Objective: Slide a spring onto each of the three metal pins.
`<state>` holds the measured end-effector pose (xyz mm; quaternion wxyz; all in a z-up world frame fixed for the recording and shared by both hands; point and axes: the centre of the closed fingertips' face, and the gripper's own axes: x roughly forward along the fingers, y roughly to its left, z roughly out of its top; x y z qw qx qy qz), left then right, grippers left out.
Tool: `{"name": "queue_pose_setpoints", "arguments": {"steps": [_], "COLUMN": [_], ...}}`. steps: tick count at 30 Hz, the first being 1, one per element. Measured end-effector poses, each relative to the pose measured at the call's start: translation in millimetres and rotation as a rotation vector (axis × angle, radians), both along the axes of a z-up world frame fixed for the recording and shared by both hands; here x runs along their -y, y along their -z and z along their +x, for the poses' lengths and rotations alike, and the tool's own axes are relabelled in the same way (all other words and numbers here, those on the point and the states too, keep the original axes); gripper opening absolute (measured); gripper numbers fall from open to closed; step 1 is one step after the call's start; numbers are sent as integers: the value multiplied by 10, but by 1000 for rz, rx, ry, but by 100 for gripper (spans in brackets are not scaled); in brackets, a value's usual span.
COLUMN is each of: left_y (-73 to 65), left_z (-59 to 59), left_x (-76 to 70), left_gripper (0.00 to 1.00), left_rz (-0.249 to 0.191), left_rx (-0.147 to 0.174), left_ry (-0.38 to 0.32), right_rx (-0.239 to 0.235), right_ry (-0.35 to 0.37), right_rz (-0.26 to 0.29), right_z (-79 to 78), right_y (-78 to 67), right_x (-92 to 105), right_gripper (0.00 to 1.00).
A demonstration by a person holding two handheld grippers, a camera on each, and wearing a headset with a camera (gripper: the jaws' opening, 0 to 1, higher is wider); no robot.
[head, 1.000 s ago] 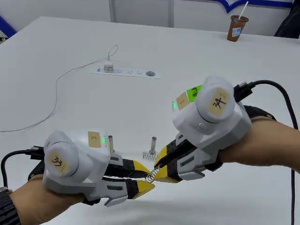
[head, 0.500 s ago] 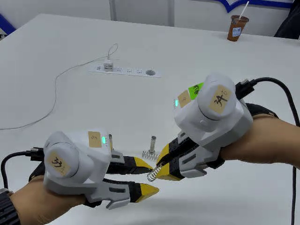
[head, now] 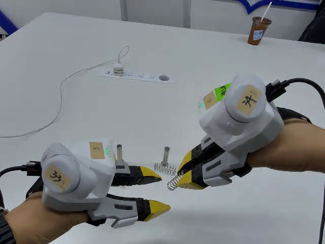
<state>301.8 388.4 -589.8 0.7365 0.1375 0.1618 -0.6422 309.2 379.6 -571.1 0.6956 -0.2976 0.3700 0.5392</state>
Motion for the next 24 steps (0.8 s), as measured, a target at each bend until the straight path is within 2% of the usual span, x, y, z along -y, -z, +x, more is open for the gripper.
{"name": "queue_pose_setpoints", "arguments": {"steps": [17,24], "left_y": [18,34], "left_z": [56,83], "left_x": [-88,-171], "left_gripper": [45,49], "left_rz": [-1,5], "left_rx": [-10,-9], "left_ry": [-47,-71], "right_rx": [1,19], "right_ry": [46,84], "right_rz": [-37,-58], "right_z": [107,235], "right_y": [-19,-75], "right_x": [271,452], "right_gripper": [12,12]}}
